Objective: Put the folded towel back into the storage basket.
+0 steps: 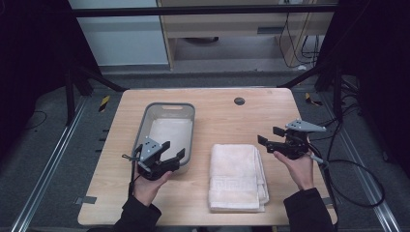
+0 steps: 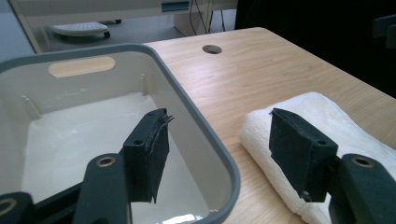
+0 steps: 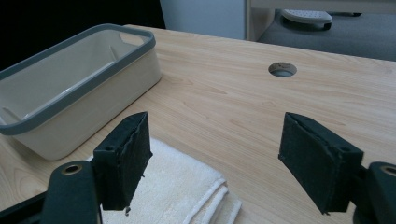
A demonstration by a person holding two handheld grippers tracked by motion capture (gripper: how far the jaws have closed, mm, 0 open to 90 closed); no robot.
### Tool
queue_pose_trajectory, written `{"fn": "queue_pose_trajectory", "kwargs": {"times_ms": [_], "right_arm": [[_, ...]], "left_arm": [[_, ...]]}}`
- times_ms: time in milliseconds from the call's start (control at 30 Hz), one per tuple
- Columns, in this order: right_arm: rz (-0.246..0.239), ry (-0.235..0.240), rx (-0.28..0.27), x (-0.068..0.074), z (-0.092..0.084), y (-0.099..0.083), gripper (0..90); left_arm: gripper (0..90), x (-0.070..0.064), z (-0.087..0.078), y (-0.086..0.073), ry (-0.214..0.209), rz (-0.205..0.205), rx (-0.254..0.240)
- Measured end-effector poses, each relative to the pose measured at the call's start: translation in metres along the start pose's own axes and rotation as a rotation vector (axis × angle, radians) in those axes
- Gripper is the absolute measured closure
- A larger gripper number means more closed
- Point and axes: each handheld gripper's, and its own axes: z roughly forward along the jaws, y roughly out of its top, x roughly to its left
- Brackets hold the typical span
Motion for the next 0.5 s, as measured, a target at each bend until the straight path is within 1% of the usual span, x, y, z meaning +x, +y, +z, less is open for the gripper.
{"fn": "queue_pose_trajectory", "kwargs": {"times_ms": [167,367,500], "right_arm": [[-0.018,-0.005,0.017,0.003,0.003,-0.002,26.5],[-0.035,0.0,0.037,0.008,0.005,-0.005,25.7],[-0.047,-0.001,0.046,0.01,0.006,-0.007,25.8]], "left_arm": [[37.5,-0.013,0.006,-0.003,-0.027,0.01,0.015],[37.7,-0.029,0.01,-0.007,-0.059,0.036,0.034],[37.8,-0.037,0.012,-0.011,-0.074,0.046,0.047]]}}
